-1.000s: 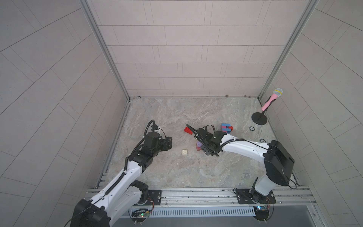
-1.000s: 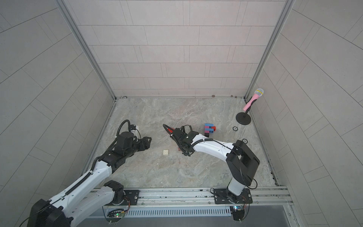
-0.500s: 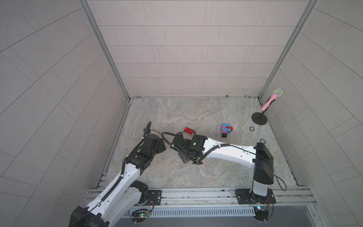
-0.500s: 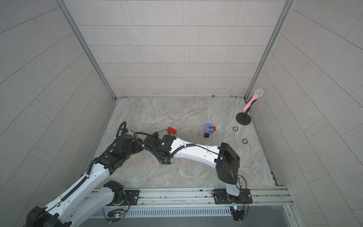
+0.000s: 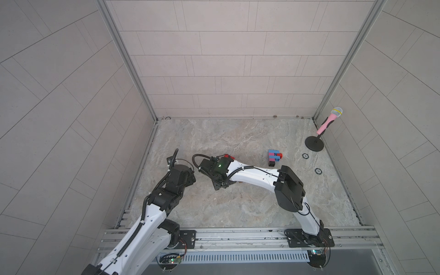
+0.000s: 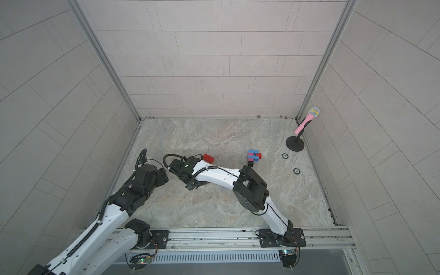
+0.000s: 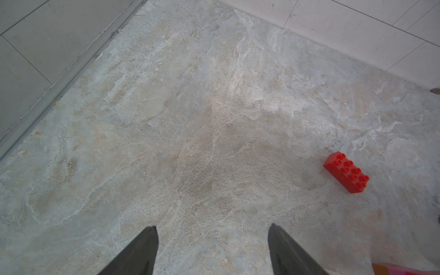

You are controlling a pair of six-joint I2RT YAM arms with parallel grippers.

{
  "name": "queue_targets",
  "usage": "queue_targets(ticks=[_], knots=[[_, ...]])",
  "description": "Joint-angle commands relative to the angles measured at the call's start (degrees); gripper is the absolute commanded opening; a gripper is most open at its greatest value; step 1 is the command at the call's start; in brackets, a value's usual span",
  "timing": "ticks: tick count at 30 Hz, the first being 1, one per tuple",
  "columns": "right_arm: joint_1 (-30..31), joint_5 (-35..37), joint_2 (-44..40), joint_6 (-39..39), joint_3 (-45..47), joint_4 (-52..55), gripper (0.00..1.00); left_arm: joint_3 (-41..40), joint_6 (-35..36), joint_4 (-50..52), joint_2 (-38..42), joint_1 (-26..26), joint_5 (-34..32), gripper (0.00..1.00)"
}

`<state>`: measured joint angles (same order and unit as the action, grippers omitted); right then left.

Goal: Assemble the letter p with lego
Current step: Pick up the lego brick from the center of the board.

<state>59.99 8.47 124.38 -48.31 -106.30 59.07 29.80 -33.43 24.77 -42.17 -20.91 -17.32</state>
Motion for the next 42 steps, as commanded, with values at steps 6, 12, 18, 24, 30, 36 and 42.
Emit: queue_targets(ticks=[6,12,18,24,30,36,42], knots=[[-1.1,-1.9,4.1,-3.6,0.4,-1.8,0.63,-0.7,0.7,-0.3,0.6,-0.1,-0.7,0.80],[-1.8,-2.2,4.3,-4.4,2.5,-4.1,0.56,-0.7,1.0,-0.7,0.2,-0.1,-0.3,0.80],[-2.2,-2.1,3.9,-4.5,3.5,-5.4,0.51,-0.7,1.1,-1.0,0.0,-0.1,0.0,0.80],[-2.2,-2.1,3.8,-4.5,4.0,-6.1,0.46,-0.7,1.2,-1.1,0.1,-0.1,0.4,0.80],[-2.3,-1.9,3.5,-4.5,4.0,-6.3,0.43,-0.8,1.3,-1.2,0.0,-0.1,0.5,0.80],[-2.2,-1.4,2.5,-4.4,4.8,-6.4,0.33,-0.8,1.3,-1.5,-0.2,-0.1,0.7,0.80],[-2.2,-1.3,-1.2,-1.1,5.4,-5.0,0.19,-1.0,2.5,-3.0,-1.1,-0.1,3.3,0.78]])
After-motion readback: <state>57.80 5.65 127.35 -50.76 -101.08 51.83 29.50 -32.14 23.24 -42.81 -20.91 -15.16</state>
